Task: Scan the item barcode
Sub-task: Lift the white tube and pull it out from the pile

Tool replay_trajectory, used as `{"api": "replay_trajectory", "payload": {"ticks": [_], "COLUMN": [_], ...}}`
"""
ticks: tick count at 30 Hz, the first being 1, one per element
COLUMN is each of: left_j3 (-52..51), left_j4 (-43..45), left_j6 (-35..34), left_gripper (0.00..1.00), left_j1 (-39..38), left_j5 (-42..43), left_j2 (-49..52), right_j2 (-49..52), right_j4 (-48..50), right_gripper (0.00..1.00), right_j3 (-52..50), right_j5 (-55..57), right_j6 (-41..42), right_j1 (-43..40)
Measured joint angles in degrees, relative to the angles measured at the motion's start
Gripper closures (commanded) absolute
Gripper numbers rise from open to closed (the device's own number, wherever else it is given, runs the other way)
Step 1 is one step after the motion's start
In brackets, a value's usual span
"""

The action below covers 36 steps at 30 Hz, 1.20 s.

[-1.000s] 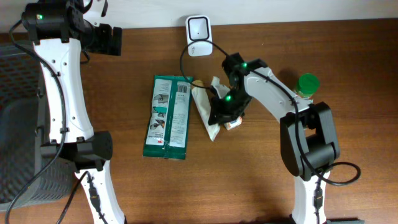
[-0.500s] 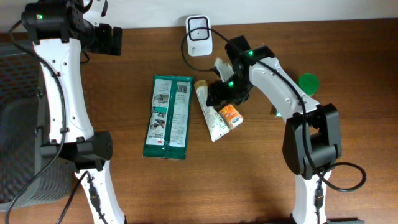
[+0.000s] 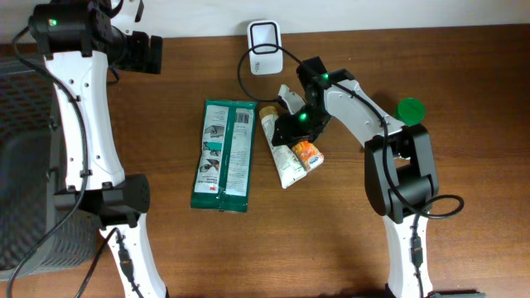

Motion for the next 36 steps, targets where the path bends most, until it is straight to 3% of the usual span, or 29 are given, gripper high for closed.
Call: {"api": "replay_trajectory", "payload": {"ticks": [5,9,10,15,20,25,29,36], "left_j3": [0.00,0.00,0.00,0.00,0.00,0.00,0.00,0.00], "left_j4": [0.00,0.00,0.00,0.00,0.00,0.00,0.02,0.00], "left_j6": [0.00,0.00,0.02,0.00,0.00,0.00,0.00,0.00], "left_gripper": [0.01,0.01,0.01,0.01,0.01,0.01,0.01,0.01], "left_j1": [0.00,0.00,0.00,0.00,0.00,0.00,0.00,0.00], "left_j5": [0.00,0.00,0.00,0.00,0.00,0.02,0.00,0.00], "left_j2": [0.00,0.00,0.00,0.00,0.00,0.00,0.00,0.00], "right_j2": [0.02,0.02,0.02,0.02,-0.74,-11.32,-21.68,-26.18], "right_j4": [1.62,1.64,1.62,1.53,-1.07,-6.01,-10.56,-14.10], "right_gripper": [0.65,0.93,0.96,0.96,0.96,0.96,0.96,0.96], "right_j3": [-0.46,-1.36,-1.40,-1.60,-1.64,-1.57,-1.44,-1.42], "right_j5": [-0.70,-1.51,-1.73,-6.19,-17.75,-26.27,-26.73,-24.26], "right_j6": [0.83,1.95,1.55,1.60,-0.28,-2.62,-4.48,-5.31], "right_j1": [0.00,0.00,0.00,-0.42,-4.17,-12.85,-14.25,-14.21]}}
